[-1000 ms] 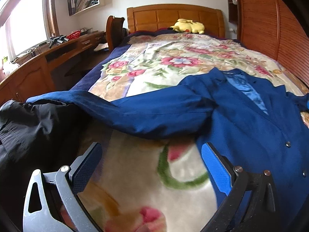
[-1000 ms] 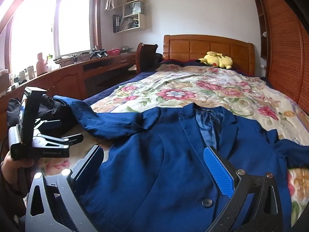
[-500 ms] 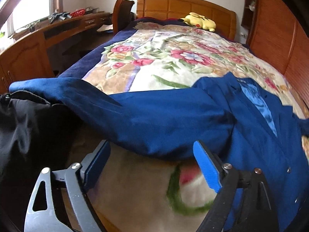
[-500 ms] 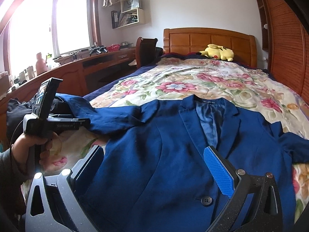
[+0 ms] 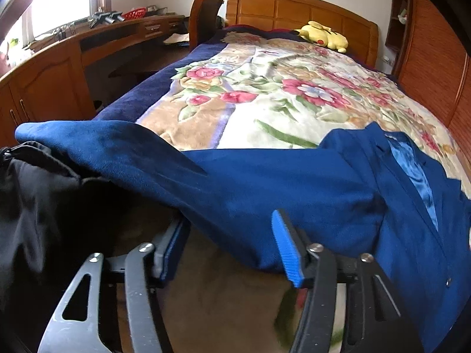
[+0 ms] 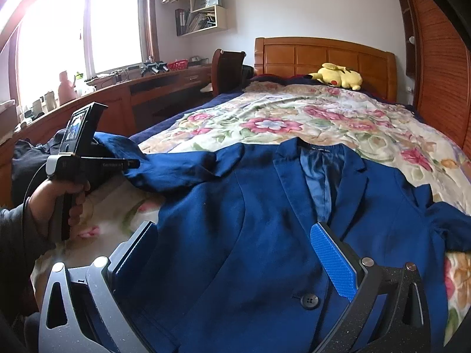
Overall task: Fold large clothes
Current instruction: 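Move the left tool to the jacket sleeve cuff and close on it, then lift the sleeve with the left tool, fold it across the jacket body, release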
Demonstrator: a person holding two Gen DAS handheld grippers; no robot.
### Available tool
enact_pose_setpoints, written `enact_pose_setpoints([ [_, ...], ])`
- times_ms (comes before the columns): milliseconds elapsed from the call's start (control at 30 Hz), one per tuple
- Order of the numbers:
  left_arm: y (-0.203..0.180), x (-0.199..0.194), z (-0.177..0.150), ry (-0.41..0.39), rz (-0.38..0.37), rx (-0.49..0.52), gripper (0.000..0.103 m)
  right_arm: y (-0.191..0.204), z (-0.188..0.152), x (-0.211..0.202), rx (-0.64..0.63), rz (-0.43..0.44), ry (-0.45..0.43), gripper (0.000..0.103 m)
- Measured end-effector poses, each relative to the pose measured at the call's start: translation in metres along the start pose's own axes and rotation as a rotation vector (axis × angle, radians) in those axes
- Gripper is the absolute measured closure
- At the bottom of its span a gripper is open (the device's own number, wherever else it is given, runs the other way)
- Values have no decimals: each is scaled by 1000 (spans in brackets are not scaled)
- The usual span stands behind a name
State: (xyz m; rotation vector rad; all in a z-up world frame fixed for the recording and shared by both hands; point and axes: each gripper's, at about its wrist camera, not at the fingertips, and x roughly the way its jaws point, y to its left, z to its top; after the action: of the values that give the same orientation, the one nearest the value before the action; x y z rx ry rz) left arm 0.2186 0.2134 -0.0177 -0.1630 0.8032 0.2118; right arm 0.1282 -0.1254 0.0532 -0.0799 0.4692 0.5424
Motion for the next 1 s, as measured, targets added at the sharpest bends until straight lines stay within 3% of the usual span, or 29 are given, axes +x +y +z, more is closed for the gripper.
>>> enact_pose_setpoints([
  [67,0,4,3,7,3,-3,58,-1,0,-1,-3,-1,-2,0],
  [133,1,6,5,10,-19,-12,80,-1,0,-2,-9,-5,-3,0],
  [333,-21,-14,14,-71,-36,25,93,-14,-4,-6,-7,-22,2,0],
  [533,-74,-48,25,-140,-115,107,95,-44,-3,-19,52,-56,-17,0],
  [767,-156,-87,24,-198,-232,280,100,-69,-4,-31,121,-94,-37,0],
  [900,-153,-92,26,-217,-172,280,100,-67,-8,-31,123,-96,-27,0],
  [967,-140,-88,24,-203,-124,279,91,-64,-9,-30,112,-97,-23,0],
  [1000,-135,-87,20,-197,-107,282,81,-65,-8,-29,109,-97,-22,0],
])
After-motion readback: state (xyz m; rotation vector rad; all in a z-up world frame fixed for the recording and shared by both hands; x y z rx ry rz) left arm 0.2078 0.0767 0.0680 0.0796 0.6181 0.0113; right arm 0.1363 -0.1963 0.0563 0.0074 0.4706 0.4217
